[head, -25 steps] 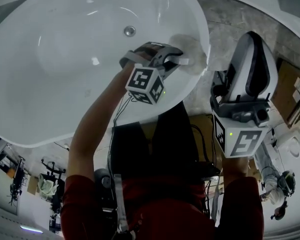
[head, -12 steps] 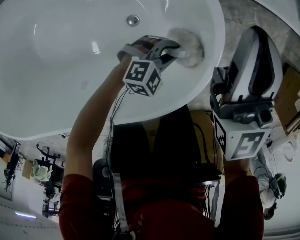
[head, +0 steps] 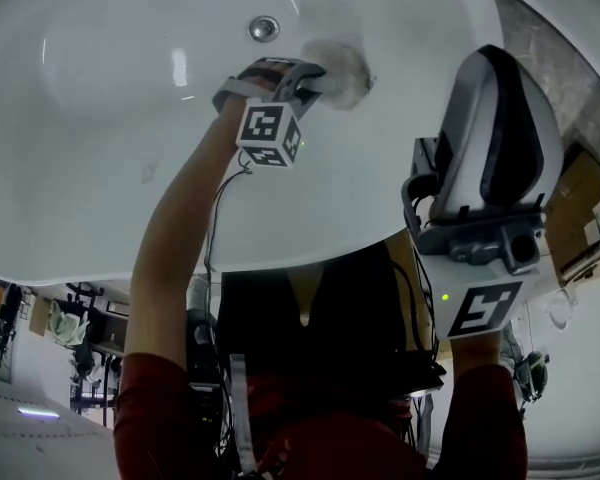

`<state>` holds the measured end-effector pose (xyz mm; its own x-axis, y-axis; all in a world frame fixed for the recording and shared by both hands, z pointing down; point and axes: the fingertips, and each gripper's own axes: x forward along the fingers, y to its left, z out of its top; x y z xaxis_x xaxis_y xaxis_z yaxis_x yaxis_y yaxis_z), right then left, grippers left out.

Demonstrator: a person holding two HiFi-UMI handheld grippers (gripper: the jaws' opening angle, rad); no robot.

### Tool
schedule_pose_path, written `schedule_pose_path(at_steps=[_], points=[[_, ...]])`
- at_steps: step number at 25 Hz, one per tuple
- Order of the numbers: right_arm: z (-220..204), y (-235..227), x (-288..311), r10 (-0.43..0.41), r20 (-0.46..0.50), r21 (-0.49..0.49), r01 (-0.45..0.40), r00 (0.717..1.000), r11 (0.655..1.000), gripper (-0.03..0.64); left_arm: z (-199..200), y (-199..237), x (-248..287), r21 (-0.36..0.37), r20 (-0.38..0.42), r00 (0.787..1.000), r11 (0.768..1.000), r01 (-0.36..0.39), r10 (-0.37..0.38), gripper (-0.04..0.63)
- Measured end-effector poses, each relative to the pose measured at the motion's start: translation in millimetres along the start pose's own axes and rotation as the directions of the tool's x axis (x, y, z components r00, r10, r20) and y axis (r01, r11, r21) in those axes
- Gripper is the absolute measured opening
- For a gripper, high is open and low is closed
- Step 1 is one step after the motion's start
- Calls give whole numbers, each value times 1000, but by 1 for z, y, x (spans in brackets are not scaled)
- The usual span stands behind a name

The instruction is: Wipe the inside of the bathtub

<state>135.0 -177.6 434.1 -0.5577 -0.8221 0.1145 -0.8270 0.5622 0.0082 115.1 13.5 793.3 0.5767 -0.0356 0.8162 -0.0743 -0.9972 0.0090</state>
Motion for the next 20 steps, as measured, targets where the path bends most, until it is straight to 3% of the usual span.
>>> schedule_pose_path(at_steps=[4,8,16,20], points=[[-15,5,10,30,-7,21,-30,1000,999,12,-41,3,28,15,-96,995,999,33,-31,94],[-18,11,12,44,-6,53,-43,999,998,12,-88,-8,49,28,-254,964,996,86,-76,94],[-12,13,13,36,6,56,-36,999,998,12,-89,-6,51,47,-292,953,994,95,-77,95],[-11,11,11,37,-6,29,-37,999,999,12,-85,-4,46,42,-280,959,997,68,-53,94]])
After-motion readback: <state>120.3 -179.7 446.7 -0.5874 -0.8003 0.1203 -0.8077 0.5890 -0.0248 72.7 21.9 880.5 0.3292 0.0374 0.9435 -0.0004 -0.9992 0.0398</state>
